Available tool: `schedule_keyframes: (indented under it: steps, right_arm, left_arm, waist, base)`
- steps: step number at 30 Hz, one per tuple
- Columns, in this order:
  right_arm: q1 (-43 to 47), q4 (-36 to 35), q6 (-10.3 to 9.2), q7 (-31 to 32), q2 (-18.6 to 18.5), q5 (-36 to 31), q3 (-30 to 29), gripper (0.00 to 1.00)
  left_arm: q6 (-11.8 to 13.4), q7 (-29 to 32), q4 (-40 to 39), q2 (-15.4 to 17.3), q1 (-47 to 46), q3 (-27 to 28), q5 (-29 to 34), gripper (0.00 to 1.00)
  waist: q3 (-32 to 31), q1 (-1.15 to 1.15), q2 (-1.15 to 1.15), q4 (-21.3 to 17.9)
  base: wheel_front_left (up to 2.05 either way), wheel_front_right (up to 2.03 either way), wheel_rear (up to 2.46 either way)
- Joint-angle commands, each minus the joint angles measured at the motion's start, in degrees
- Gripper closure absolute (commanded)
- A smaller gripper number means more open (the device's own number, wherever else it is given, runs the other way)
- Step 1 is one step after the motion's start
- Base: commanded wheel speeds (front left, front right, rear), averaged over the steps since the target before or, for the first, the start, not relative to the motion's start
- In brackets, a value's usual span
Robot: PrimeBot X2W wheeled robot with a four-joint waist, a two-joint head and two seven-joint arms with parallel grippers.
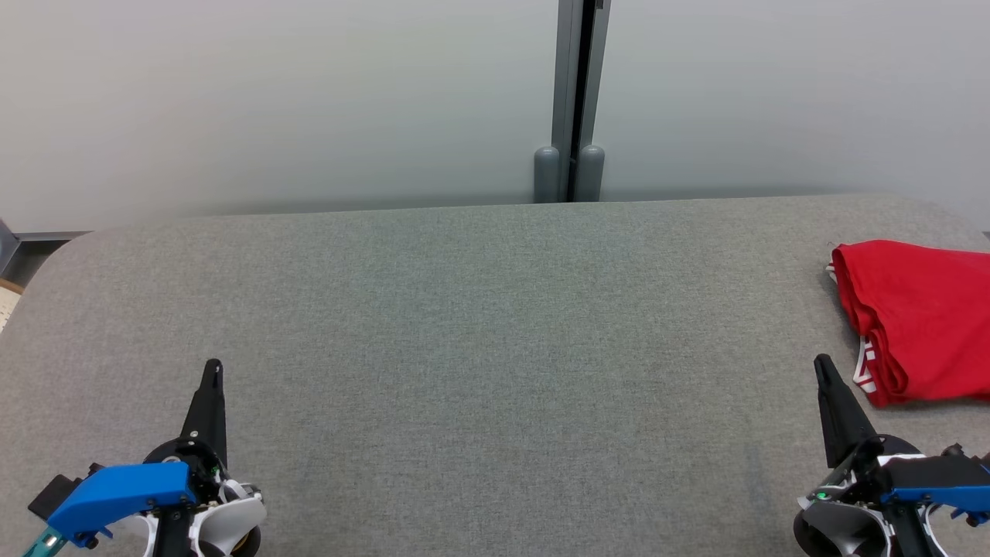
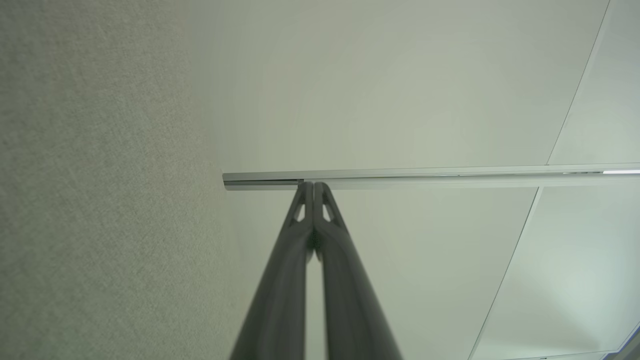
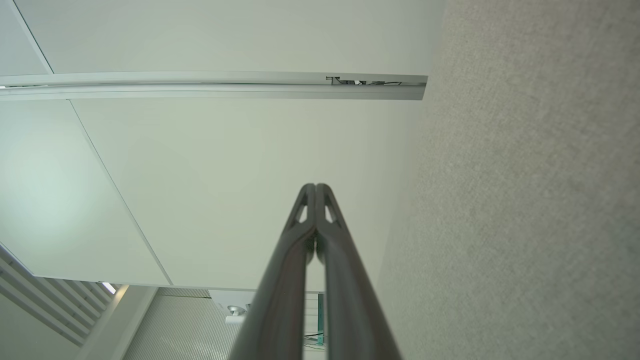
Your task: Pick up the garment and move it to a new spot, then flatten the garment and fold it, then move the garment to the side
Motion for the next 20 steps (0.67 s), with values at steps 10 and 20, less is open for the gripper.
schedule_keyframes:
  steps: [10,20]
  right_arm:
    - [-0.54,0.08,0.03,0.15,-0.25,0.13,-0.11,1.00]
    - [-0.54,0.07,0.02,0.15,-0.25,0.13,-0.11,1.00]
  left_arm:
    - [-0.23,0.21,-0.19,-0.04,-0.62,0.17,-0.15,1.00]
    - [-0.23,0.20,-0.19,-0.04,-0.61,0.17,-0.16,1.00]
  waist:
    - [0.00,0.00,0.00,0.00]
    - [0.00,0.00,0.00,0.00]
  base:
    - [0.00,0.00,0.00]
    - [0.00,0.00,0.00]
